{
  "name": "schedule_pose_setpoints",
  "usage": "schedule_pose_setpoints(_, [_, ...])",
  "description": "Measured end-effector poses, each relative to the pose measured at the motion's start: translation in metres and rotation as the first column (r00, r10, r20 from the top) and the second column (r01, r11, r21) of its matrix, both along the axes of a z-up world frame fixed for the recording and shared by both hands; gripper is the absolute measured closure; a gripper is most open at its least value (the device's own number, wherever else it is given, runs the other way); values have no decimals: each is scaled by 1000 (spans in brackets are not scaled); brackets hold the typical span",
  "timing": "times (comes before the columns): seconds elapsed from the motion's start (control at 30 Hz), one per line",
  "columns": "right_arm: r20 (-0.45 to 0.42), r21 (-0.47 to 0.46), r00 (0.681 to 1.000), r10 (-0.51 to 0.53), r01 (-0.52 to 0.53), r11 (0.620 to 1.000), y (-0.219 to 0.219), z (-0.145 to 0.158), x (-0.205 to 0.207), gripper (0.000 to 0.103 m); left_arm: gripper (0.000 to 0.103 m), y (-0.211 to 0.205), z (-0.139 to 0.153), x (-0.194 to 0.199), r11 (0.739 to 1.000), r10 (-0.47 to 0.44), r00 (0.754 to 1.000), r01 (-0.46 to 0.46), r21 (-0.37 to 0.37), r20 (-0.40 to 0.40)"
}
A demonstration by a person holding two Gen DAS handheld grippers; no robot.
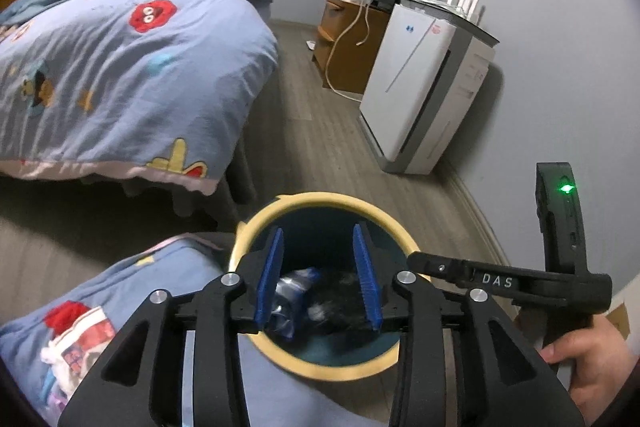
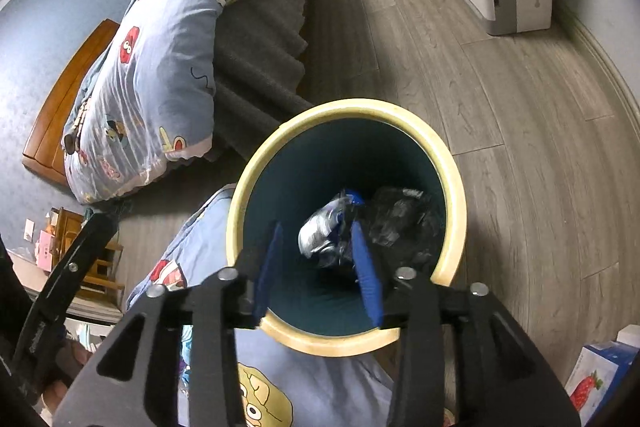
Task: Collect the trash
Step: 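Carry both items over the bin and open both tools to drop them, then grasp the clear plastic bag with the left tool while the right grasps the blue mask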
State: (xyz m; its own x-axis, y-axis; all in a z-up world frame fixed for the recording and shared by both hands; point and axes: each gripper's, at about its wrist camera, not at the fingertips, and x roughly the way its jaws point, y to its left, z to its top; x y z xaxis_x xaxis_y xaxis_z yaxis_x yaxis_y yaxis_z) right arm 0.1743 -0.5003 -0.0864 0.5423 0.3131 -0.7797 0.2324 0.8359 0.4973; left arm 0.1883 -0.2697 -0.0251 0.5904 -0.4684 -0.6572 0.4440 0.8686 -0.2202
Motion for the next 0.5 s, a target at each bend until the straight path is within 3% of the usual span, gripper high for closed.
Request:
schedule_pose_setpoints(0.1, [18, -17, 1000, 7, -7, 1000, 5, 7, -1, 48, 58, 12, 6, -7, 1000, 18, 1000, -18, 21, 9])
schedule_pose_setpoints(0.33, [67, -57, 997, 44, -40, 998, 30, 28, 0, 19, 27, 59, 27, -38, 994, 83, 995, -87, 70, 59])
schedule_pose_setpoints(0.43, [96, -71, 992, 80, -73, 995, 52, 40, 1, 11, 15, 87, 35, -53, 986, 127, 989, -134, 96, 76])
schedule_pose_setpoints(0.5, [115, -97, 986, 118, -107, 990, 70, 47, 1, 7, 12, 111, 39, -63, 979, 165, 983, -173, 112, 77])
